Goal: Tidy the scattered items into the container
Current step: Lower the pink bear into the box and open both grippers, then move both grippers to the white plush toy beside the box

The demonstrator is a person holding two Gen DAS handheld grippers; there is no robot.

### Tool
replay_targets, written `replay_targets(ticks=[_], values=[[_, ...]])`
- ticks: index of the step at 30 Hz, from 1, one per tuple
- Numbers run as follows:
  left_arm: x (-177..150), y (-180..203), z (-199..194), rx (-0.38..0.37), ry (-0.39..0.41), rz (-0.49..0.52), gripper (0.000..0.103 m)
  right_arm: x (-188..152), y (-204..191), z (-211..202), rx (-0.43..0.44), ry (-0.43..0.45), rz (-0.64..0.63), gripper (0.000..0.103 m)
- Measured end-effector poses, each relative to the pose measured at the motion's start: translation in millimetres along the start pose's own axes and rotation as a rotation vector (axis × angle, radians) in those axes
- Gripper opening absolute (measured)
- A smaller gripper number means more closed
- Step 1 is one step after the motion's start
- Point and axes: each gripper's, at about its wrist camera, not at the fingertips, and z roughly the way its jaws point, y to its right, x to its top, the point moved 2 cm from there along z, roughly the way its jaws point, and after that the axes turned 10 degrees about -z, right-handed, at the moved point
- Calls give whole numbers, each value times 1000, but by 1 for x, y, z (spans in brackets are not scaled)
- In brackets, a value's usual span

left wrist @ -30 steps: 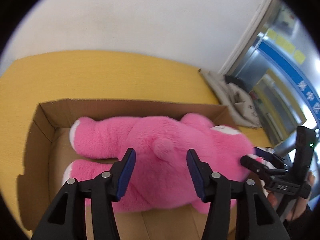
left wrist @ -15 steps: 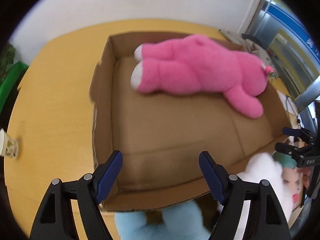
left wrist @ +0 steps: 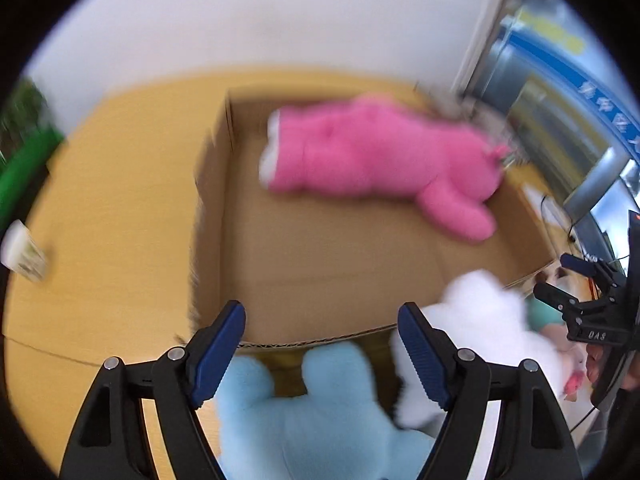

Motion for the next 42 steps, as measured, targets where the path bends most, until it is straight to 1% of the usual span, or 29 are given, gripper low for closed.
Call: replay_targets(ticks=[1, 3, 5, 7, 9, 11, 15, 19, 26, 33, 42], values=[[-2, 7, -23, 35, 77, 10, 79, -1, 2, -13, -8, 32, 24, 103], [-8, 20, -54, 84, 168, 19, 79, -5, 3, -39, -16, 86, 69, 103], [-19, 32, -76, 113, 229, 18, 79, -11, -2, -64, -17, 132, 111, 103], [-33, 40, -93, 101, 265, -8, 80, -18, -12, -85, -24, 180, 127, 103], [-42, 45, -97, 91, 263, -36, 80, -27, -24, -104, -35, 230, 117, 103], [-53, 52, -98, 85, 255, -49, 80, -37, -33, -116, -49, 252, 110, 103], [-68, 67, -95, 67, 231, -38, 79, -49, -41, -130, -88, 250, 98, 103], [-74, 75, -97, 41, 222, -29, 79, -54, -44, -137, -117, 251, 77, 103], [-78, 79, -99, 43, 229, -35, 80, -56, -44, -139, -108, 255, 80, 103], [-81, 74, -95, 36, 211, -45, 79, -56, -50, -137, -96, 249, 71, 103], [-87, 72, -88, 5, 180, -48, 79, -56, -59, -133, -88, 235, 54, 103]])
